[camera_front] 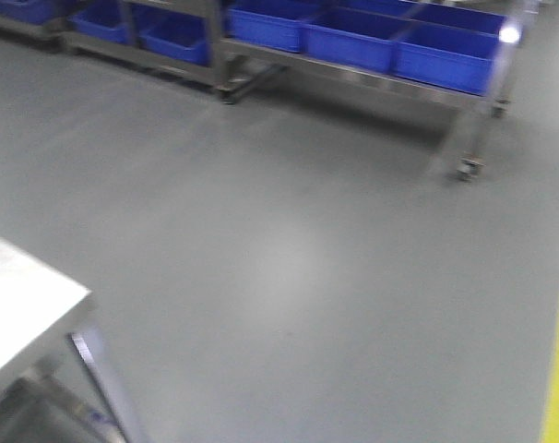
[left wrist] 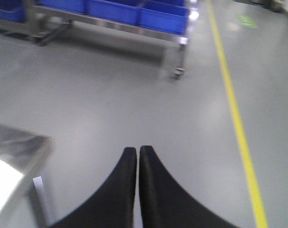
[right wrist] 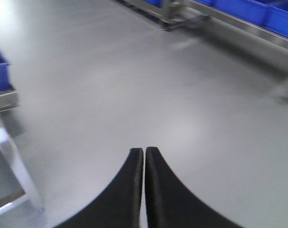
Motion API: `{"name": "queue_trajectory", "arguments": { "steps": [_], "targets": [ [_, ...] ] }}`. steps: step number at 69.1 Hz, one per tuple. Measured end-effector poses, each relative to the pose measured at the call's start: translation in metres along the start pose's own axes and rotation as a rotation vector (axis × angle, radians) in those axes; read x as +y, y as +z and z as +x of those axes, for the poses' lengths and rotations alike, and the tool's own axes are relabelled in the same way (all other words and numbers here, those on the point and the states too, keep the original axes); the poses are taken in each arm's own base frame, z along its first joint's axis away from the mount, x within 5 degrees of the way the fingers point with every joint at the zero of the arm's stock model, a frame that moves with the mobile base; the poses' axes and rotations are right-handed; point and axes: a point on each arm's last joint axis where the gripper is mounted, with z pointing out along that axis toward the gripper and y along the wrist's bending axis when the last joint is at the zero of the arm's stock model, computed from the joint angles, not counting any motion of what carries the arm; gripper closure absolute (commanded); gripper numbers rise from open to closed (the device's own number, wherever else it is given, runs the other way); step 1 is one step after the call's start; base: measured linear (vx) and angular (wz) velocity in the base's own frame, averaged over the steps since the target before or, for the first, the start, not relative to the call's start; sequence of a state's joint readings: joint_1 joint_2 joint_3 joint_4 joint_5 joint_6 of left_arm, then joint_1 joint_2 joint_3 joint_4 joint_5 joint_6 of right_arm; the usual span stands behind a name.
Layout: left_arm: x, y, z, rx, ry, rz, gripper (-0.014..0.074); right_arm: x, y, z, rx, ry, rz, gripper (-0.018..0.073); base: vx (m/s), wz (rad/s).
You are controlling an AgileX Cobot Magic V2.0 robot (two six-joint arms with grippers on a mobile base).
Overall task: Move and align brake pads A on conveyor
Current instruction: 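Turn the base to face the steel table under the blue bins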
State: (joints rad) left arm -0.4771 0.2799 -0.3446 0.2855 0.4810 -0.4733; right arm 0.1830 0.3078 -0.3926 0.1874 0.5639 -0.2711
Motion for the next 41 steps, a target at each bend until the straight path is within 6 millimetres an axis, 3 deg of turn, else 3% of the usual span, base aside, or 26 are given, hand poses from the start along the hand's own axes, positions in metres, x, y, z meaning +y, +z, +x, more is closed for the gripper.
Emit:
{"name": "queue_trajectory", "arguments": {
  "steps": [41],
  "targets": [
    [0.0000,0.0000,0.0000,0.000,0.000,0.000,0.0603,0.0000,0.0000,0.0000,0.000,0.000,0.000,0.0567,0.15,0.94]
  ]
}}
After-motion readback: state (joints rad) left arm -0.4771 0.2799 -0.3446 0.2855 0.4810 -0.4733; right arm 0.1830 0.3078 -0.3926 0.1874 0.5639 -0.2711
